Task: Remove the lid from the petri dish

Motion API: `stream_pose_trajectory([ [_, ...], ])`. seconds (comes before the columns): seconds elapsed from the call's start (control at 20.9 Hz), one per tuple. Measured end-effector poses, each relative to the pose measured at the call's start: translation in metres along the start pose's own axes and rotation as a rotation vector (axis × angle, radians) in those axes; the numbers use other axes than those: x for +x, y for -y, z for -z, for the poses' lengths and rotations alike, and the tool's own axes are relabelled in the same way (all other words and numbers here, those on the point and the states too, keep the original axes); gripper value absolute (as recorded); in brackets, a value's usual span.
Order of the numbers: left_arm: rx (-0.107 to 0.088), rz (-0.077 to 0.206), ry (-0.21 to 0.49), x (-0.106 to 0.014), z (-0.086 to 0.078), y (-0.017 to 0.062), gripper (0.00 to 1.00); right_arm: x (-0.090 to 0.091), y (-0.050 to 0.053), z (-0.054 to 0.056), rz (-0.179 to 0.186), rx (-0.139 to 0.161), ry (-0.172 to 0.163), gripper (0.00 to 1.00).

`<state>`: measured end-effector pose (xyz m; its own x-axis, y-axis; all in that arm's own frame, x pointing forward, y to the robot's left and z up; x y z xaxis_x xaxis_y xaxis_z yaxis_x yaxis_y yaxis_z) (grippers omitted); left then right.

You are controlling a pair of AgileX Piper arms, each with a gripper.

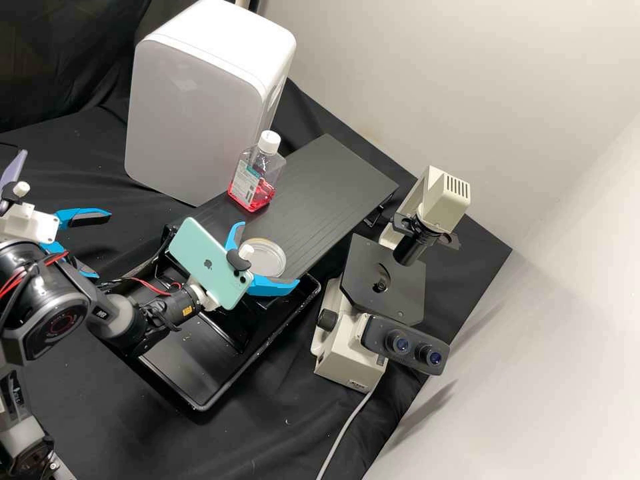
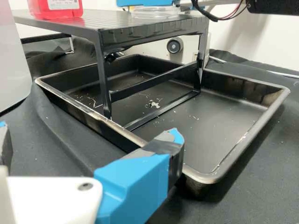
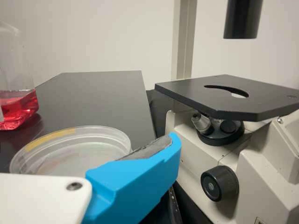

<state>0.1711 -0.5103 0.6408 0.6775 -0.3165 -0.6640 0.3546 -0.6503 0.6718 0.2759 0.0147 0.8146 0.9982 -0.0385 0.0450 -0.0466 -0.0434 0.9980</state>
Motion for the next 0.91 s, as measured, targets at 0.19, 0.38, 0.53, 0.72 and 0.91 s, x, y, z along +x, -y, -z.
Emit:
stream_pose_trajectory([
  [0.19,0.0,0.016,-0.002,0.001,-0.0004,0.004,1.0,-0.0001,0.002,0.0018,0.007,-0.035,-0.007,0.0],
  [0.38,-0.003,0.015,-0.009,0.001,0.0,0.0041,1.0,-0.0002,0.0031,0.0049,0.002,-0.053,-0.025,0.0],
  [0.53,-0.005,0.015,-0.012,0.001,0.0001,0.0041,1.0,-0.0004,0.0018,0.0078,-0.019,-0.058,-0.051,0.0],
  [0.72,-0.004,0.016,-0.008,0.001,-0.001,0.0044,1.0,-0.0004,0.0022,0.0082,-0.018,-0.058,-0.053,0.0],
  [0.91,-0.004,0.016,-0.008,0.001,-0.001,0.0044,1.0,-0.0004,0.0022,0.0082,-0.018,-0.058,-0.053,0.0],
])
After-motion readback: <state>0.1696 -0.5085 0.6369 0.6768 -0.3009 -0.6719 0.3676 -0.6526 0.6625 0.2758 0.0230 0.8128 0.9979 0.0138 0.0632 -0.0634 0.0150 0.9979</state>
